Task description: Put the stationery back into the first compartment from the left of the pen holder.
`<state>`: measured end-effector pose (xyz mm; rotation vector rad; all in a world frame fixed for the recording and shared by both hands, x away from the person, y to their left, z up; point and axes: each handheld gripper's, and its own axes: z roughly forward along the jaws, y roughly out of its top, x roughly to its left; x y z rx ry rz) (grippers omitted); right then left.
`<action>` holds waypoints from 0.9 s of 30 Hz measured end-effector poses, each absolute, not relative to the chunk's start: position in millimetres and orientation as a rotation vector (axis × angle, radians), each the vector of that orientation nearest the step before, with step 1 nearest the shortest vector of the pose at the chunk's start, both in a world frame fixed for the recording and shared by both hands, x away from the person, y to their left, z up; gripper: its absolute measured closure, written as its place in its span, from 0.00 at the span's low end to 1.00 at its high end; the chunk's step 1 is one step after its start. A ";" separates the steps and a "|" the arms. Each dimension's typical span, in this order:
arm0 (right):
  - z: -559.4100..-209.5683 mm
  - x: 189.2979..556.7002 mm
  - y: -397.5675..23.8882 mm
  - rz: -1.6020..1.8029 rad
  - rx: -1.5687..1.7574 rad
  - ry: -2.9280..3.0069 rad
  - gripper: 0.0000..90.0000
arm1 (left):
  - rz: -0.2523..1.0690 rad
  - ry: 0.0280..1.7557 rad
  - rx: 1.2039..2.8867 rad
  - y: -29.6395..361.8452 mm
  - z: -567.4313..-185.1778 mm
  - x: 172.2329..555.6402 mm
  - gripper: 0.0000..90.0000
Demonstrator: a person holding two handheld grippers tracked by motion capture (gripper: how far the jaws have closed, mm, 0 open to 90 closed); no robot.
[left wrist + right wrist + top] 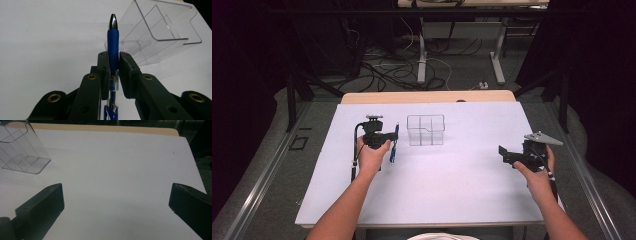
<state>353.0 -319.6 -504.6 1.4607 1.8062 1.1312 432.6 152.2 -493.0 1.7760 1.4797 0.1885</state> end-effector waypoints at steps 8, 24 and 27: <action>-504.4 352.3 -319.2 1.129 1.467 1.803 0.00 | 0.228 1.446 1.733 153.0 -486.2 428.8 0.88; -504.2 351.9 -319.3 1.129 1.460 1.805 0.00 | 0.330 1.356 1.664 154.5 -468.2 420.0 0.88; -503.8 351.7 -319.1 1.129 1.461 1.803 0.00 | 0.348 1.347 1.643 154.5 -464.2 420.1 0.88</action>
